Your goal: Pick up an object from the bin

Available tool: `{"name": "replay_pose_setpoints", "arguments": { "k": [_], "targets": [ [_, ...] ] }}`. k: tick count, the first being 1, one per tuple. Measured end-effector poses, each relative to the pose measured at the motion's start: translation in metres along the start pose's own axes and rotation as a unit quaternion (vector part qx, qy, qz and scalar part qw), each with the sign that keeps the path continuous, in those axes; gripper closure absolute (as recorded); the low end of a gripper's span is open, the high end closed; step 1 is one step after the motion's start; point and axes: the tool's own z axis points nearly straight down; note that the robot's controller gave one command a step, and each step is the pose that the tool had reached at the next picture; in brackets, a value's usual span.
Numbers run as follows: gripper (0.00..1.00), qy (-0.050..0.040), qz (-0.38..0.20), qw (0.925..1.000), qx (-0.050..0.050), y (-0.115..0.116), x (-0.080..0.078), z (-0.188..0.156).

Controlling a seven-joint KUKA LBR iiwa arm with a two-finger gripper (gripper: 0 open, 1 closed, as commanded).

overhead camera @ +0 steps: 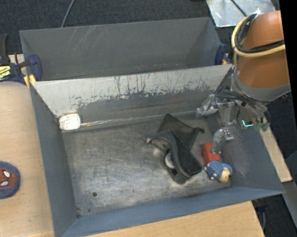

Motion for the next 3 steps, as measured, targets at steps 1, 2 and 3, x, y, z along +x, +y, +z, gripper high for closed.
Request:
{"name": "replay_pose_setpoints", "arguments": {
  "k": [1,2,3],
  "targets": [
    [0.0,-0.0053,-0.067,0.9977,0.001,-0.0036,-0.0551,0.1546],
    [1.0,-0.0138,-0.067,0.9977,0.002,-0.0029,-0.0595,0.147],
    [0.0,-0.0043,-0.068,0.9977,0.001,-0.0035,-0.0545,0.1514]
  ]
}}
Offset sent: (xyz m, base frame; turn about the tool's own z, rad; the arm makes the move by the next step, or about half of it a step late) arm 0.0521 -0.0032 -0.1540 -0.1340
